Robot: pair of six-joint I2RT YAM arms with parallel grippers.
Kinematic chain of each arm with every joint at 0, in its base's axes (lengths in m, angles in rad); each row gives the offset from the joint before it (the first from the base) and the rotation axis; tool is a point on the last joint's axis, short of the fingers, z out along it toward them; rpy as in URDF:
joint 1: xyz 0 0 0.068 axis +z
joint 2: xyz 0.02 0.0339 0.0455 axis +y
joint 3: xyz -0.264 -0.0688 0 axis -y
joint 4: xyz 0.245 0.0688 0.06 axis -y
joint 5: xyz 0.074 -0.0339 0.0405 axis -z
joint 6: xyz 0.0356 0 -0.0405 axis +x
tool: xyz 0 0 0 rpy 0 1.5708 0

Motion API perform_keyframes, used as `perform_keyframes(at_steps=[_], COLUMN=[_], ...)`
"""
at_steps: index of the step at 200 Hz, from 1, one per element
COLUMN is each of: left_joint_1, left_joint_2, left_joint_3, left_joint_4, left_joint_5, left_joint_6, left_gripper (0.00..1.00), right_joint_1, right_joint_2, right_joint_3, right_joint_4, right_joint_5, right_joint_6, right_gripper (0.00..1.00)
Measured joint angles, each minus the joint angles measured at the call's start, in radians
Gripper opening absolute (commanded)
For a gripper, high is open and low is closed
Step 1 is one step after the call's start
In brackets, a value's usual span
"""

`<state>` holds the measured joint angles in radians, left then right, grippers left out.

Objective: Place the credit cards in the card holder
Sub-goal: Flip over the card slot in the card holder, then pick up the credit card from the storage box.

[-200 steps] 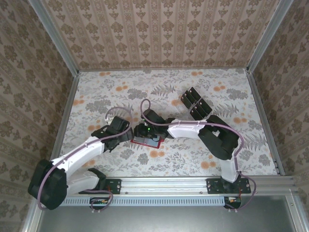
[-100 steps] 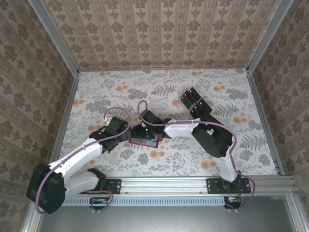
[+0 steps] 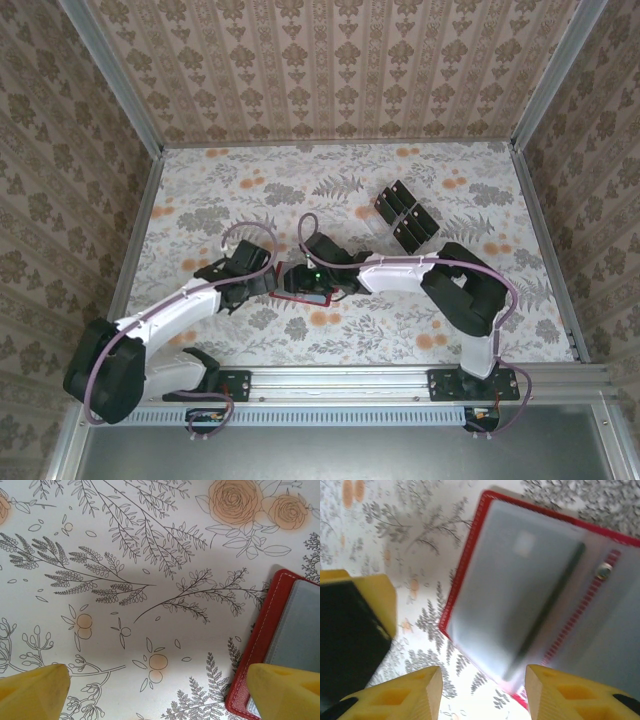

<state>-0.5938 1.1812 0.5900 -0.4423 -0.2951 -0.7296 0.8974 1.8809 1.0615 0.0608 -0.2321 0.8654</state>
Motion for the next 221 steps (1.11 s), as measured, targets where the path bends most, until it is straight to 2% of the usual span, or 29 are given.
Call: perform_keyframes(at_steps=[122, 163, 189, 221], left_joint_1=[-0.027, -0.027, -0.027, -0.027], left_joint_2=[0.013, 0.054, 0.113, 0.153], left_joint_3=[0.04, 0.051, 0.093, 0.139], left_joint_4=[0.002, 0.001, 0.0, 0.001], left_joint_5=[0.003, 0.018, 0.041, 0.054], left_joint_6=[0.005, 0.029, 0.066, 0.103], left_gripper=[1.0, 1.0, 1.0, 1.0], right_joint_1=[-0.031, -0.059, -0.126, -0.242], right_joint_2=[-0.051, -0.187, -0.288, -0.336], right_joint_3=[-0.023, 0.015, 0.109, 0.163], right_joint_4=[-0.192, -0.301, -0.41, -0.567], right_joint_5=[0.041, 0.043, 0.127, 0.328], right_joint_6=[-0.183, -0.254, -0.315, -0.406], right_gripper=[0.45, 0.45, 0.45, 0.45])
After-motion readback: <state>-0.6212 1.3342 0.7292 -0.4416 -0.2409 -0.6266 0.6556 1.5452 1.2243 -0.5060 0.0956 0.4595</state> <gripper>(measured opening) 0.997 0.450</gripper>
